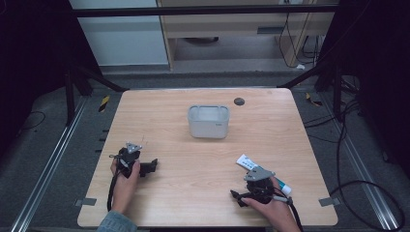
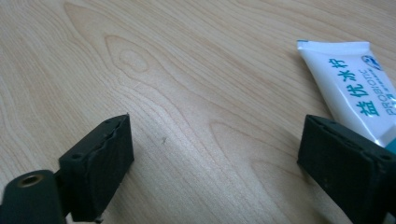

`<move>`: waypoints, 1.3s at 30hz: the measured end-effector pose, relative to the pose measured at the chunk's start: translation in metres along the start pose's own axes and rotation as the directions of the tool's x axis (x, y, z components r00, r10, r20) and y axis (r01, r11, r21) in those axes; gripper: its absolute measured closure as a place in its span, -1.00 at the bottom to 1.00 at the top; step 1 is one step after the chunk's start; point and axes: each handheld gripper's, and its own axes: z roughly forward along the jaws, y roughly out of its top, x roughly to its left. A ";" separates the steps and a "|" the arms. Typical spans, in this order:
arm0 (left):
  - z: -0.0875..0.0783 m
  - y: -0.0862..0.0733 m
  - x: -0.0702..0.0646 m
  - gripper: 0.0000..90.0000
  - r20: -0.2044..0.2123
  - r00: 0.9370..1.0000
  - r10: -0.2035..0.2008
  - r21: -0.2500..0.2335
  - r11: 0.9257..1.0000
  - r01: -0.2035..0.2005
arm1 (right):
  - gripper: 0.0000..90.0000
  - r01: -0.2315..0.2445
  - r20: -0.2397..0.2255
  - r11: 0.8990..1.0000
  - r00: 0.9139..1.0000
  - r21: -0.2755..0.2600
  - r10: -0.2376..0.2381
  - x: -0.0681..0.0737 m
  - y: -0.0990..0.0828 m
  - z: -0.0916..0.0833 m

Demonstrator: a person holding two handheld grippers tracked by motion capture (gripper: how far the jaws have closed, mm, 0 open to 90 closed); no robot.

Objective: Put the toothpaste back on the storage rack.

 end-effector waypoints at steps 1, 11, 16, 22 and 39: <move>0.000 0.000 0.000 -1.00 -0.001 1.000 0.000 0.002 1.000 0.000 | -0.78 0.001 0.000 1.000 1.000 0.000 -0.001 0.000 0.000 0.000; -0.002 -0.002 0.002 -1.00 0.027 0.999 0.029 0.003 1.000 -0.029 | -0.35 -0.035 0.069 0.999 0.997 0.017 0.034 0.002 0.005 -0.008; -0.004 -0.004 0.005 -1.00 0.049 0.998 0.049 0.002 0.999 -0.049 | -0.31 0.030 0.126 0.999 0.991 0.042 -0.035 0.004 0.027 -0.026; -0.004 -0.005 0.006 -1.00 0.053 0.997 0.050 -0.003 0.999 -0.050 | -0.48 0.111 0.204 0.987 0.970 0.120 -0.134 -0.009 0.052 -0.042; -0.005 -0.005 0.005 -1.00 0.044 0.998 0.041 -0.001 0.999 -0.041 | -0.16 0.113 0.152 0.960 0.976 0.255 -0.156 -0.050 0.089 -0.066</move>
